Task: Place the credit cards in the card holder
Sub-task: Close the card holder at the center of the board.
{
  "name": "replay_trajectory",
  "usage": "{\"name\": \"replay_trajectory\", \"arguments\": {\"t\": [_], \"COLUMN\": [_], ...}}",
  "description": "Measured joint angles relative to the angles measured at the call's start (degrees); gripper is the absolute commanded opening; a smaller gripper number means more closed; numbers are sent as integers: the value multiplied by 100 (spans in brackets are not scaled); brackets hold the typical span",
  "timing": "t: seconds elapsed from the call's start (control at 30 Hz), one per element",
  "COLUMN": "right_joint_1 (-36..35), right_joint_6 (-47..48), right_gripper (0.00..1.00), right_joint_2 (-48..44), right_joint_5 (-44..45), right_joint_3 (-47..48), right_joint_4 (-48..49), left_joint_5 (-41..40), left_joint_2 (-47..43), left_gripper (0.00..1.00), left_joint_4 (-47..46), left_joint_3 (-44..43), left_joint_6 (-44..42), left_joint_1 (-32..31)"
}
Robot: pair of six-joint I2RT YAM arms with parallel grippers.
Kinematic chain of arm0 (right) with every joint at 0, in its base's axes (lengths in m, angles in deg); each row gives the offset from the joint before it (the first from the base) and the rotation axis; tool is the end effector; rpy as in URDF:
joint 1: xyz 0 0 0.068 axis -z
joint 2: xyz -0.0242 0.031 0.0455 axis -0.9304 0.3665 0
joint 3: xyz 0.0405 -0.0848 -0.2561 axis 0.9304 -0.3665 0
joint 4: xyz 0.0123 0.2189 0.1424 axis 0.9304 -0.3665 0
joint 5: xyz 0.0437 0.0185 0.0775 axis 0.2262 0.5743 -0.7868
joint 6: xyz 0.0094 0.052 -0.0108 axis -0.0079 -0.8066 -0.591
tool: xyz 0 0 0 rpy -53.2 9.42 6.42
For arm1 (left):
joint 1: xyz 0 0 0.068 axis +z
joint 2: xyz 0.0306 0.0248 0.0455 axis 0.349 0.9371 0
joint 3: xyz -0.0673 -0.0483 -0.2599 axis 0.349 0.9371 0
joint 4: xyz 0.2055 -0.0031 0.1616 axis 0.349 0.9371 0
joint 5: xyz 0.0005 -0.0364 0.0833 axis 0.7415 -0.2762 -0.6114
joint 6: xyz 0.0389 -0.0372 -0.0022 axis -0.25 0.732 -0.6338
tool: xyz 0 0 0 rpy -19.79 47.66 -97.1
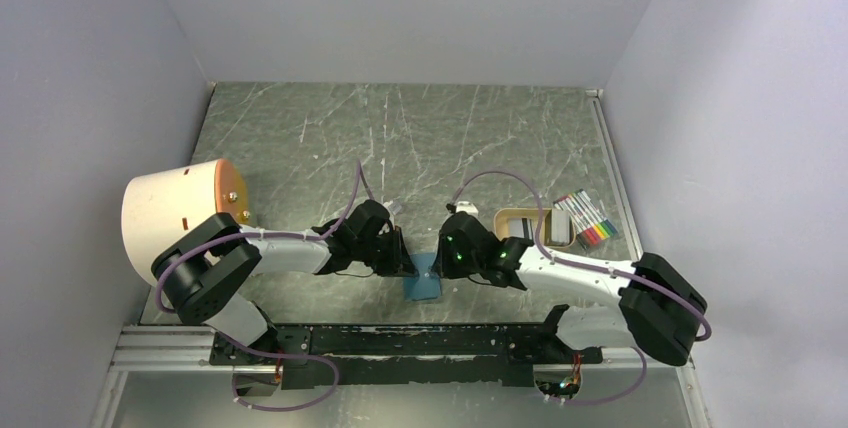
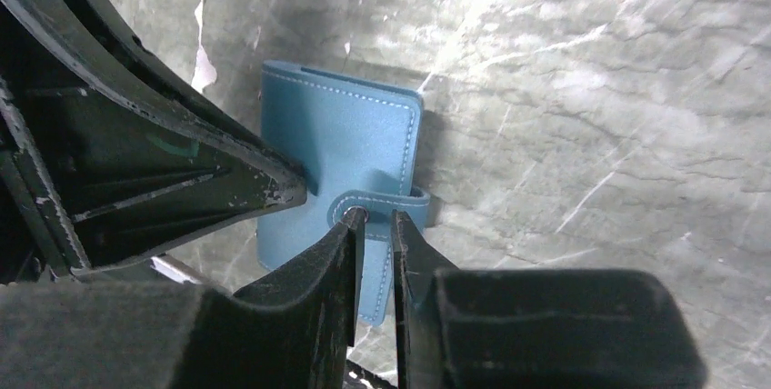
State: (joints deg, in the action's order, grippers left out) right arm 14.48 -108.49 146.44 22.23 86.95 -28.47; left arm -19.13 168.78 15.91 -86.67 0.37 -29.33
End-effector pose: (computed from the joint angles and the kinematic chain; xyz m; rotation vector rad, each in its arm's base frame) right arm 0.1382 0.1847 0.1716 -0.2011 2.5325 0.6147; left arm 0.1706 -0.2182 0.1306 0.0399 2.6891 -1.1202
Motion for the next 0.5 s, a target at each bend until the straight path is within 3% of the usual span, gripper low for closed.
{"name": "replay_trajectory", "arguments": {"t": [0.5], "right_joint_1": [81], "right_joint_6": [-9], "right_gripper": [18], "right_joint_2": [326], "right_joint_5": [-575], "right_joint_3": [-129], "right_joint_4": [540], "left_joint_5": [2], "left_joint_2": [-2], "left_gripper": [18], "left_joint_4": [-2], "left_joint_3": [0], "left_joint_6": [0], "left_joint_1": [0]}}
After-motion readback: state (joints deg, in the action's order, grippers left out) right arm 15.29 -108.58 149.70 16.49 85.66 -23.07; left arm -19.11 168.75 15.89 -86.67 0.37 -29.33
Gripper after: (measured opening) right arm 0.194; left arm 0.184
